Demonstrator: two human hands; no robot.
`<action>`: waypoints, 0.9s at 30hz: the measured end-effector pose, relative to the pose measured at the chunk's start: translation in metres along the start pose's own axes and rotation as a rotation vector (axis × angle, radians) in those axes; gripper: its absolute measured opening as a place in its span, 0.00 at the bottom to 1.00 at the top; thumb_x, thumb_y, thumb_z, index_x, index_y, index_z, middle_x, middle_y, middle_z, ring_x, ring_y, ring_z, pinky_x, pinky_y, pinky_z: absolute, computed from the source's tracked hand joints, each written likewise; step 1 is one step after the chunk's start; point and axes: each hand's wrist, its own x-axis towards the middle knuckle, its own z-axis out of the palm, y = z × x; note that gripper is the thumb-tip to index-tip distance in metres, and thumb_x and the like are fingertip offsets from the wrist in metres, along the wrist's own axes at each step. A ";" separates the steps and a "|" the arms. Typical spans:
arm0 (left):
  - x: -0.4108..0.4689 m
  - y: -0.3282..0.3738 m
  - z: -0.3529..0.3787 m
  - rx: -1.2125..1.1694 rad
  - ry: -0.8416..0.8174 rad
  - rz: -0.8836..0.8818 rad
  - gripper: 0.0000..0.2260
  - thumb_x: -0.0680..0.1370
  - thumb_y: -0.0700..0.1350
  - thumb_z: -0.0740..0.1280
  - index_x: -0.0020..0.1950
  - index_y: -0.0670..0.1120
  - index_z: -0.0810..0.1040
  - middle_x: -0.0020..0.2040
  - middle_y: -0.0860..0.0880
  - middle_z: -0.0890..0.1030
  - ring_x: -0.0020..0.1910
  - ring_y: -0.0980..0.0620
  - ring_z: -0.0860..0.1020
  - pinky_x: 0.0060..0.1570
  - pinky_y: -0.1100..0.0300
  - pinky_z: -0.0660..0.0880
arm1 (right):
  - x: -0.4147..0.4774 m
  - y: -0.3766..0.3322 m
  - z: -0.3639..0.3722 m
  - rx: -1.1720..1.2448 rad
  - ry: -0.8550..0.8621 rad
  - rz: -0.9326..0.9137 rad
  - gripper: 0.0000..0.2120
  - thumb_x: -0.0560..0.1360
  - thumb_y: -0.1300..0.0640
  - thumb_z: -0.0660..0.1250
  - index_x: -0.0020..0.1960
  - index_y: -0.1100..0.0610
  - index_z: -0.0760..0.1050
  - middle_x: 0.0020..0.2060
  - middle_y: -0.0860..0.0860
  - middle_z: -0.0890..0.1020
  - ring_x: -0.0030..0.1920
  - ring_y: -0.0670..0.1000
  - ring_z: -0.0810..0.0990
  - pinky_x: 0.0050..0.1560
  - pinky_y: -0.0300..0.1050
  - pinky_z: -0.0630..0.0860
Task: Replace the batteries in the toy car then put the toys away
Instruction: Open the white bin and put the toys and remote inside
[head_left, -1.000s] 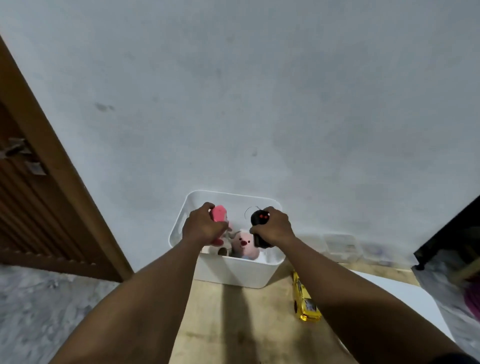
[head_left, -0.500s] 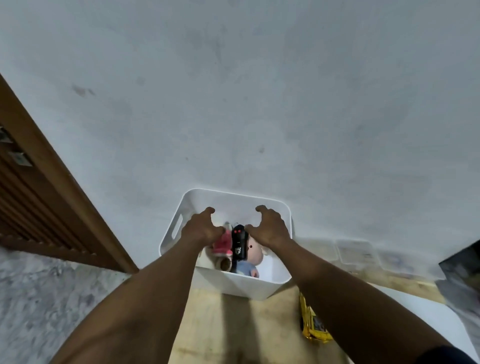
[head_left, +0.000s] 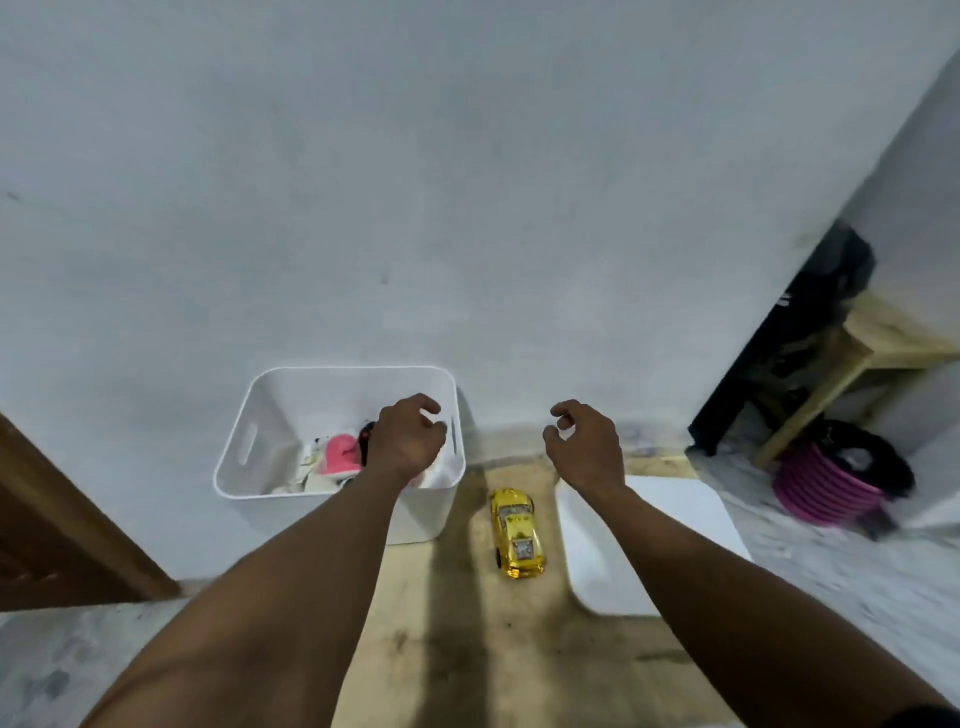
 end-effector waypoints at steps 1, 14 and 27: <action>-0.006 0.012 0.013 -0.012 -0.007 0.028 0.08 0.74 0.46 0.68 0.52 0.54 0.81 0.42 0.55 0.83 0.43 0.54 0.78 0.41 0.62 0.69 | -0.004 0.017 -0.015 -0.008 0.011 0.038 0.10 0.75 0.57 0.69 0.56 0.53 0.79 0.47 0.47 0.81 0.47 0.48 0.78 0.47 0.41 0.71; -0.032 0.053 0.229 0.037 -0.323 -0.107 0.10 0.73 0.45 0.72 0.53 0.46 0.83 0.55 0.45 0.83 0.55 0.44 0.80 0.54 0.55 0.78 | 0.006 0.248 -0.108 -0.230 -0.083 0.452 0.11 0.73 0.54 0.69 0.55 0.50 0.77 0.53 0.50 0.80 0.56 0.53 0.78 0.56 0.46 0.75; -0.015 0.033 0.319 0.192 -0.408 -0.549 0.31 0.74 0.55 0.69 0.71 0.39 0.70 0.66 0.40 0.75 0.62 0.39 0.76 0.58 0.47 0.79 | 0.039 0.367 -0.093 -0.358 -0.368 0.678 0.28 0.77 0.44 0.64 0.70 0.61 0.69 0.68 0.59 0.73 0.69 0.60 0.71 0.65 0.51 0.70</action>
